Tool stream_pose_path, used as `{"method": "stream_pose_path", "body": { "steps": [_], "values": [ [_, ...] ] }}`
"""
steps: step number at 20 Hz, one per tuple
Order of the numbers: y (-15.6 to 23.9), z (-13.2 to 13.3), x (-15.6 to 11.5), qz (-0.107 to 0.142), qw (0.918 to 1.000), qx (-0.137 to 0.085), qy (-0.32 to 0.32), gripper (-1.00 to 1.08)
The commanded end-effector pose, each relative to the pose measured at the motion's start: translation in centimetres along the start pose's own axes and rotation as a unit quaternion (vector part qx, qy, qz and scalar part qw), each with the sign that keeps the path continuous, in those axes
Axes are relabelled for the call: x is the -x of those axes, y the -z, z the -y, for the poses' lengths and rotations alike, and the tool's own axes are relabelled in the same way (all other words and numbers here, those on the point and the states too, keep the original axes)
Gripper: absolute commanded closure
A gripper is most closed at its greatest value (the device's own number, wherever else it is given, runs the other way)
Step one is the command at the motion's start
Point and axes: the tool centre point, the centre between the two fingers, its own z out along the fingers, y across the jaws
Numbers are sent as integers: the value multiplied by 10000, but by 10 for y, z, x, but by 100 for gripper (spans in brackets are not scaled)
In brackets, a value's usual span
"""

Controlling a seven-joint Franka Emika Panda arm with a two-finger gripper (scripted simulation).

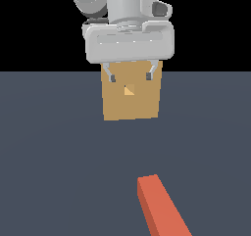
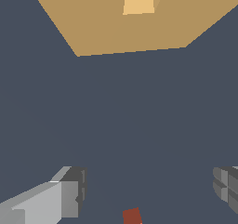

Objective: Insert the peg into the horizontal hole in a box.

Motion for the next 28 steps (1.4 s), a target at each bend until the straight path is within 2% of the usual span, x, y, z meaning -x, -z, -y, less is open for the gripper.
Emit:
{"method": "stream_pose_path", "body": {
  "steps": [1,7,13,18,28],
  "values": [
    [0,0,0,0,10000,0,0,-92],
    [-3,0,10,1,10000,-9,27,-92],
    [-14,0,42,5,9999,-38,110,-92],
    [-28,-1,85,10,9997,-77,223,-92],
    [-64,-9,189,23,9986,-174,501,-92]
  ]
}}
